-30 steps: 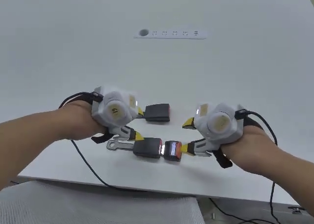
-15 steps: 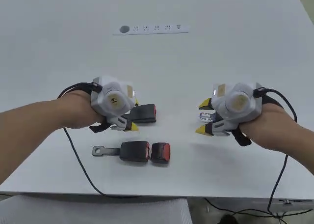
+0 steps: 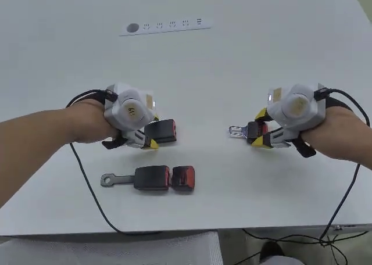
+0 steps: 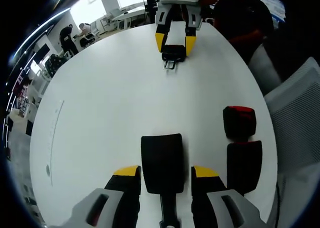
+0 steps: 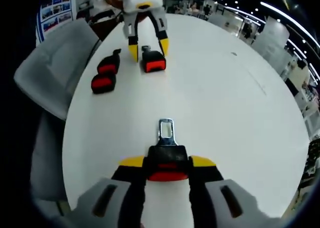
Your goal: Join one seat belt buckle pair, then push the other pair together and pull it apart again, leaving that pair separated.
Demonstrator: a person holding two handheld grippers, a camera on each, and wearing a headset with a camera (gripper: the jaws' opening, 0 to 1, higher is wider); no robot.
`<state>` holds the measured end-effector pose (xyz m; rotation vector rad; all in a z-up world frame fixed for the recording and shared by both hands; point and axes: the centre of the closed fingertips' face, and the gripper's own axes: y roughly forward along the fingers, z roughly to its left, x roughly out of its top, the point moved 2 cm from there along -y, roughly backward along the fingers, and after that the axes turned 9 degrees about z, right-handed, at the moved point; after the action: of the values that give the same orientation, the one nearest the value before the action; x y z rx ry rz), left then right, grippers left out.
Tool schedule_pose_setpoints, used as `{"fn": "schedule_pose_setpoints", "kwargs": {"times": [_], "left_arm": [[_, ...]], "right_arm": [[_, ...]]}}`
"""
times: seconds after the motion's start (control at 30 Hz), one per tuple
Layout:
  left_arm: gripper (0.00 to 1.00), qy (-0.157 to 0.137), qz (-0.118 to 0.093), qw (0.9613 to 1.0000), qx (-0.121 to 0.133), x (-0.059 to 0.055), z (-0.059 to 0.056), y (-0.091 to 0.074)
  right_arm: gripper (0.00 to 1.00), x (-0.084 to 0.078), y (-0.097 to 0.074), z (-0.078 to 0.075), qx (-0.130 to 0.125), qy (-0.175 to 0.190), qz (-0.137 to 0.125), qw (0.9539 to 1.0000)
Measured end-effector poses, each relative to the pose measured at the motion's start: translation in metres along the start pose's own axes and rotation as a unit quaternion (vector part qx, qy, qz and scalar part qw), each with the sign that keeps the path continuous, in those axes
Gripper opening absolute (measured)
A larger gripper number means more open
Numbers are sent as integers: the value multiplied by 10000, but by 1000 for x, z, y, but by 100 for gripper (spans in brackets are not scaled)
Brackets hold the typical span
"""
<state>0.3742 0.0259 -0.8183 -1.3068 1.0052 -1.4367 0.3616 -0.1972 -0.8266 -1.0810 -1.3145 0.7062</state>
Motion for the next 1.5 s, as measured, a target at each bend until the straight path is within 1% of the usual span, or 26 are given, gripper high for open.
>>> {"fn": "schedule_pose_setpoints", "kwargs": {"times": [0.03, 0.07, 0.1, 0.17, 0.3, 0.37, 0.47, 0.67, 0.9, 1.07, 1.13, 1.33, 1.5], "left_arm": [[34, 25, -9, 10000, 52, 0, 2, 0], [33, -16, -49, 10000, 26, 2, 3, -1], [33, 4, -19, 10000, 2, 0, 3, 0], [32, 75, -37, 10000, 8, 1, 1, 1], [31, 87, -34, 10000, 17, 0, 0, 1], [31, 192, 2, 9998, 39, 1, -2, 2], [31, 222, 41, 9997, 33, 0, -1, 3], [32, 398, 195, 9990, 88, 0, -1, 5], [32, 343, 137, 9993, 72, 0, 0, 3], [31, 314, 99, 9994, 59, 0, 1, 3], [31, 310, 90, 9995, 57, 0, 1, 3], [31, 310, 76, 9995, 54, 0, 3, 4], [31, 308, 93, 9995, 79, -1, 4, 5]], "right_arm": [[31, 1, 0, 0, -1, -8, -9, 10000], [31, 3, -1, 1, 12, -24, 7, 10000], [30, 3, -1, 1, 31, -46, 29, 10000], [29, 5, -1, 3, 83, -137, 83, 9998], [29, 8, -3, 5, 145, -223, 122, 9996], [29, 12, -3, 8, 160, -262, 148, 9994], [29, 17, -2, 10, 151, -302, 161, 9993], [29, 34, 4, 12, 141, -340, 158, 9992], [29, 58, 14, 16, 158, -371, 73, 9992], [29, 76, 23, 16, 171, -380, 20, 9991], [29, 80, 25, 16, 184, -388, 10, 9991], [29, 101, 36, 17, 229, -499, -18, 9985], [29, 113, 42, 17, 263, -570, -51, 9980]]}}
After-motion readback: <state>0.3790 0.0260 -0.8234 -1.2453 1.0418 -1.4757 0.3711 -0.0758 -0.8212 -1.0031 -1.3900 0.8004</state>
